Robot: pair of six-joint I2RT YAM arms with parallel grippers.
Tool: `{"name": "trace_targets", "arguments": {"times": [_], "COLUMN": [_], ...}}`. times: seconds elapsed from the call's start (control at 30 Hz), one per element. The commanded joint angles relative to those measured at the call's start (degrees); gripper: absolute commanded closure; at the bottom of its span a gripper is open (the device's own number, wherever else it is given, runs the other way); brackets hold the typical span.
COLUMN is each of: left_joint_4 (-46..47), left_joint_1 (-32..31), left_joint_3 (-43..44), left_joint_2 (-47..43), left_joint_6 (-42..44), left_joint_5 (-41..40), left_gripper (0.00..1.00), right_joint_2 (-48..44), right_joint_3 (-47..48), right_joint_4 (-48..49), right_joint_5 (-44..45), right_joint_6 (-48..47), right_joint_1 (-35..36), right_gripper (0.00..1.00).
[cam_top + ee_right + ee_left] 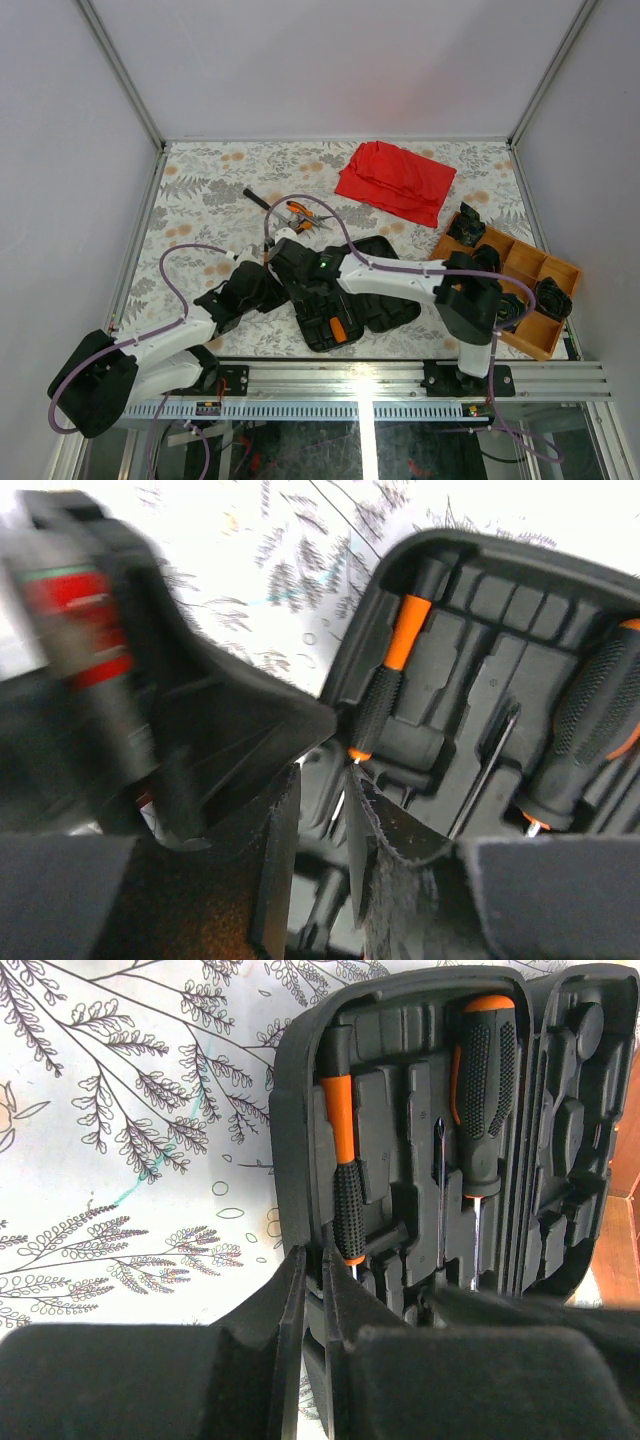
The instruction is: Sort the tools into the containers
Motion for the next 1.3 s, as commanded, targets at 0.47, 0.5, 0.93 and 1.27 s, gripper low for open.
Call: {"name": "trace_targets", "arguments": {"times": [0.47, 0.5, 0.93, 1.27], "left_joint_4": [-3.79, -4.17, -17.04, -22.27], "left_joint_1": [-0.72, -0.69, 2.65, 7.5], "left_joint_3": [0.96, 1.29, 13.19, 21.68], "left_joint_2": [-2.41, -2.85, -6.72, -1.36], "left_joint_6": [1.37, 1.29, 6.71, 12.16], "left_joint_5": [-0.27, -0.27, -6.02, -8.97], "left_gripper": [0.83, 0.81, 0.61, 0.6], "right_joint_2": [-20.01, -20.21, -32.2, -40.82], "right_joint_3": [-16.24, -16.87, -27.62, -32.64], "right_joint_4": [7.77, 8.12, 11.82, 10.41], "right_joint_5": [2.54, 2.29, 8.56, 12.41], "right_joint_6": [3.51, 3.91, 5.26, 1.29], "right_joint_1": [-3.11, -3.13, -3.09, -5.99], "right_gripper": [0.68, 0.68, 0.67, 0.57]}}
